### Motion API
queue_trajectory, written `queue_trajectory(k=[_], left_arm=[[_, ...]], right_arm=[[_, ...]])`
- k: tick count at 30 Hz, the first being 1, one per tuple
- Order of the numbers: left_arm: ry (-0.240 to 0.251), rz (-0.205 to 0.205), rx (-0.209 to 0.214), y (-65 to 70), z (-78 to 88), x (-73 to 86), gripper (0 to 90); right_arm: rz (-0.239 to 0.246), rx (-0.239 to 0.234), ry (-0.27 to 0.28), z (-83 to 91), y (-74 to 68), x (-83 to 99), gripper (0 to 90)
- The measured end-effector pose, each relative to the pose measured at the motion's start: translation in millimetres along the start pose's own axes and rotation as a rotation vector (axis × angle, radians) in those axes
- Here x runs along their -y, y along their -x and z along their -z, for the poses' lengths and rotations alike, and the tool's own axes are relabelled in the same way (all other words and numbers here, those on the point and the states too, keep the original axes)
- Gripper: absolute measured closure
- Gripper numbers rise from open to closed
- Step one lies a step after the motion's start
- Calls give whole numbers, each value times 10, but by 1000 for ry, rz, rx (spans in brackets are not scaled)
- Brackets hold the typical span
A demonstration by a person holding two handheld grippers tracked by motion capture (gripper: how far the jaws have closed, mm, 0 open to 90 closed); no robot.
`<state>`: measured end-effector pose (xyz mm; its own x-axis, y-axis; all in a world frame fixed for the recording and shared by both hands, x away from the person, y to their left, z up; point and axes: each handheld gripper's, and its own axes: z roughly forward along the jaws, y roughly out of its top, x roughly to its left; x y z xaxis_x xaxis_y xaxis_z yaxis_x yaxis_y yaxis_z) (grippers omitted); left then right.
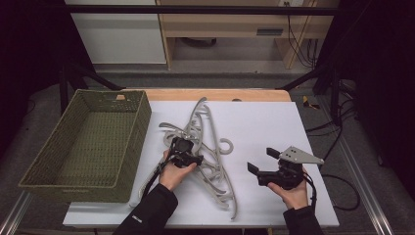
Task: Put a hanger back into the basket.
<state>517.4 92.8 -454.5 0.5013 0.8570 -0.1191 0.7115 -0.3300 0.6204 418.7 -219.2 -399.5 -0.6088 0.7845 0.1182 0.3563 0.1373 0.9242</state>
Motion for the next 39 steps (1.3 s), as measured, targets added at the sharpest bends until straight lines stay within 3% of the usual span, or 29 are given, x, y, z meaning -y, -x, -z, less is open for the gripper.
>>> queue_trajectory(k=[8,17,26,39], left_arm=[[-14,96,21,-42,10,-19,566],[45,164,-6,-73,74,-34,675],[95,181,33,-71,138,-50,791],[175,109,78,28,311,-91,817]], right_arm=[[0,-1,-2,-3,8,2,105],[-7,0,-3,-3,14,3,105],[-14,1,2,-3,17,4,105],[-14,4,4,-5,25,10,106]])
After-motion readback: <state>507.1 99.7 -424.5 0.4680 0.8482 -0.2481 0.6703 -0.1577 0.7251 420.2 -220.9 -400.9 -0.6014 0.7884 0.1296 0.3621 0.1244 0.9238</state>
